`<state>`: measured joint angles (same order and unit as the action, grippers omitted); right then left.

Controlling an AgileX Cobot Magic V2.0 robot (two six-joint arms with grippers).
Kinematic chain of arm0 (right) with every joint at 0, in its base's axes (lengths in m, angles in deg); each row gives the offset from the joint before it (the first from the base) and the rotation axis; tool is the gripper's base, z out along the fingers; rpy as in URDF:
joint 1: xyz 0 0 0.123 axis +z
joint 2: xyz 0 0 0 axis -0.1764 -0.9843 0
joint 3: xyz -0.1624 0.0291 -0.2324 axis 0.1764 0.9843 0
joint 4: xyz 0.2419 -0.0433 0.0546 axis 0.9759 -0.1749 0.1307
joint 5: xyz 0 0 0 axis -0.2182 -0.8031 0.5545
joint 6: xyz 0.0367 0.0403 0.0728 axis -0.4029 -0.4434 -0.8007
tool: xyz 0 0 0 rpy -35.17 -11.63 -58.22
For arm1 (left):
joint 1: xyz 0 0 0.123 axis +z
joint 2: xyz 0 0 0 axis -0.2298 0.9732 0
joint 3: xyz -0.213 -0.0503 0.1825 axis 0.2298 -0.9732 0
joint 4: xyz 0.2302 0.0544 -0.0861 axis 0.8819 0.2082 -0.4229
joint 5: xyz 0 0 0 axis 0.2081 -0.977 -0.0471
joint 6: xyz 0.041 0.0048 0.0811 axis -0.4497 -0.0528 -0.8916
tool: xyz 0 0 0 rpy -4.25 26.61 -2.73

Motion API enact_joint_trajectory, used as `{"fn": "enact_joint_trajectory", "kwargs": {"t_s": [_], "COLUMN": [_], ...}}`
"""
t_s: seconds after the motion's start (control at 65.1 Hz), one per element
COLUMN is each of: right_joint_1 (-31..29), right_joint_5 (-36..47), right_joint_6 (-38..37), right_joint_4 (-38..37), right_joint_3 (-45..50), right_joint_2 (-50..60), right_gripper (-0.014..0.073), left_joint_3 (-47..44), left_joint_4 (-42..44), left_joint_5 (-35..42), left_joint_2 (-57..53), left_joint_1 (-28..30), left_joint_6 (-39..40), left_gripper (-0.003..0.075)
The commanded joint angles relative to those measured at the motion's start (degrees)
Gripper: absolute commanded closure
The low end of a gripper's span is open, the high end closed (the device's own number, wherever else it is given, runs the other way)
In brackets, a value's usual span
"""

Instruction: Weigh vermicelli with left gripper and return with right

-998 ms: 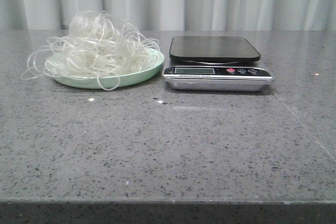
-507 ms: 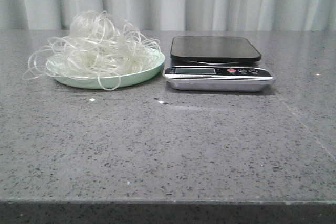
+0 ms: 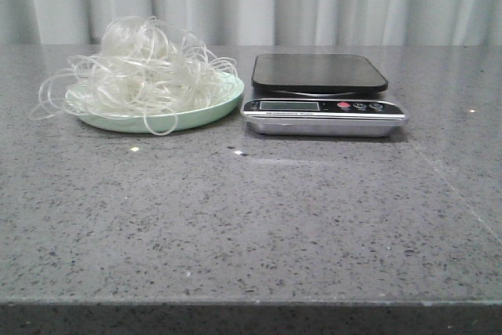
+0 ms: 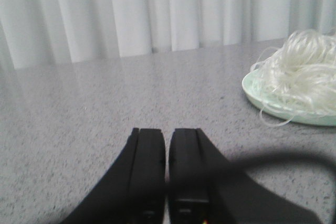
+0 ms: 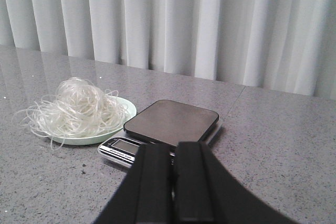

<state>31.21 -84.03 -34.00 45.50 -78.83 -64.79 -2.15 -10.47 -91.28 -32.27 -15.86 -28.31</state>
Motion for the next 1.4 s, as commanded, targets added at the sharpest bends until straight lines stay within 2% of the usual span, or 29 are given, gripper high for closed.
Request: {"fn": "enact_joint_trajectory", "kwargs": {"t_s": [0.0, 0.123, 0.276, 1.213, 1.305, 1.382], "right_joint_1": [-0.27, -0.27, -0.27, -0.35, -2.19, -6.33], "right_joint_5": [4.49, 4.49, 4.49, 4.48, 4.48, 4.89], "right_joint_6": [0.53, 0.53, 0.53, 0.53, 0.53, 0.53], "right_joint_4": [-0.15, -0.15, -0.15, -0.23, -2.55, -5.53], "right_joint_3": [-1.44, -1.44, -1.44, -1.44, -1.39, -0.29], "right_joint_2": [-0.71, -0.71, -0.71, -0.71, -0.67, -0.67], "right_gripper": [0.0428, 0.0428, 0.0428, 0.0428, 0.0428, 0.0428], "left_joint_3": [-0.46, -0.46, -0.46, -0.46, -0.46, -0.46], "left_joint_4": [0.39, 0.62, 8.15, 7.93, 7.93, 7.93], "left_joint_5": [7.32, 8.26, 8.50, 8.50, 8.50, 8.50], "left_joint_2": [-1.27, -1.27, -1.27, -1.27, -1.27, -1.27], "left_joint_1": [-1.07, -0.95, -0.95, -0.95, -0.95, -0.95], "left_joint_6": [0.47, 1.04, 9.40, 9.41, 9.41, 9.41], "left_gripper": [0.0574, 0.0574, 0.0574, 0.0574, 0.0574, 0.0574]}}
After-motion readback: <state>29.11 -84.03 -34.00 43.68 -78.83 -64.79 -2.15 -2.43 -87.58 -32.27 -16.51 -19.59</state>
